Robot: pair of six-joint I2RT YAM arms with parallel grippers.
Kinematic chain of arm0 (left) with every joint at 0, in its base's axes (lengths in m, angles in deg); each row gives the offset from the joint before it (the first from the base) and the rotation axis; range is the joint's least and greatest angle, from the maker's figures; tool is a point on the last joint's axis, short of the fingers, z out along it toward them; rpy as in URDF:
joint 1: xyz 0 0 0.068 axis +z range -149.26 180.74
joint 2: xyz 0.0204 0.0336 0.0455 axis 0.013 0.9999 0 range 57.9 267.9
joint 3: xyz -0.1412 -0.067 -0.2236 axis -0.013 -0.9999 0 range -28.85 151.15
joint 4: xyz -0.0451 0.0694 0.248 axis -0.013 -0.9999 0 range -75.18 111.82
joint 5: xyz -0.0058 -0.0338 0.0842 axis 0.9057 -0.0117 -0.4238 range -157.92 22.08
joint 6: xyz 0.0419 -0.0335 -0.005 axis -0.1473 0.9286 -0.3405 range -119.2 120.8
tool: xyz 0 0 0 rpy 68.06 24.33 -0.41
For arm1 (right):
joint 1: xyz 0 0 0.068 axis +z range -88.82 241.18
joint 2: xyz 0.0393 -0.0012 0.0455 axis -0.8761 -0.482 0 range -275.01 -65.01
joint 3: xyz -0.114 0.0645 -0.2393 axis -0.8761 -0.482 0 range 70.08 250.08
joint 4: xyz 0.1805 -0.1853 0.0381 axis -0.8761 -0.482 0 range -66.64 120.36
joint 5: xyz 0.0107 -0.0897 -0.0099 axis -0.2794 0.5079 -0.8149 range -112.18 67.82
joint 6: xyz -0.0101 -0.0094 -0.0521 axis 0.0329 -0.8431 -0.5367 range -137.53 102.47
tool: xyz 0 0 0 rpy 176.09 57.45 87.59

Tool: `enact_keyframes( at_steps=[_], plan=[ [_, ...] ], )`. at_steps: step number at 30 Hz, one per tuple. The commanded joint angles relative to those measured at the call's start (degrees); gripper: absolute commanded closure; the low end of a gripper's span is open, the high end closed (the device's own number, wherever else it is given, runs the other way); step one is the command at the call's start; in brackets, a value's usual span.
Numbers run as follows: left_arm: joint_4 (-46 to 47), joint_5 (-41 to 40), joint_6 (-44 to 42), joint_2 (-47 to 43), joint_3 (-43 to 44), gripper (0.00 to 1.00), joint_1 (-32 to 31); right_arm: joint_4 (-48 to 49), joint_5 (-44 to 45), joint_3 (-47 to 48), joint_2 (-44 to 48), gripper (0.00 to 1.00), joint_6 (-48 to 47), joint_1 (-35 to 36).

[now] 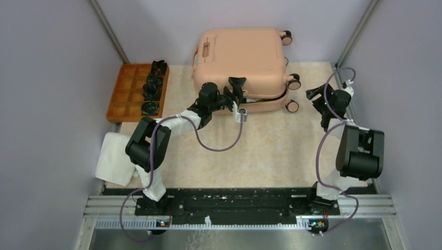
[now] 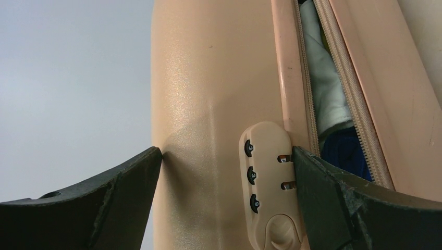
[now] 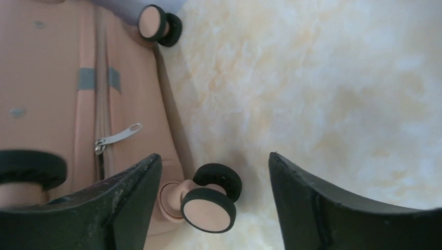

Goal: Pack the luggage
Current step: Zip the luggage at the center of the board.

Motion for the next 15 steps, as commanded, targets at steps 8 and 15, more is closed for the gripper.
enact_keyframes(
  at_steps=[8, 15],
  plan=[
    [24.16, -14.20, -7.19, -6.11, 2.77, 0.01, 7.45, 1.04, -12.92, 11.54, -16.48, 0.84, 17.57, 3.05],
    [23.14, -14.05, -7.94, -6.62, 3.03, 0.01, 7.45, 5.23, -17.31, 11.75, -19.24, 0.89, 17.04, 9.83]
  ],
)
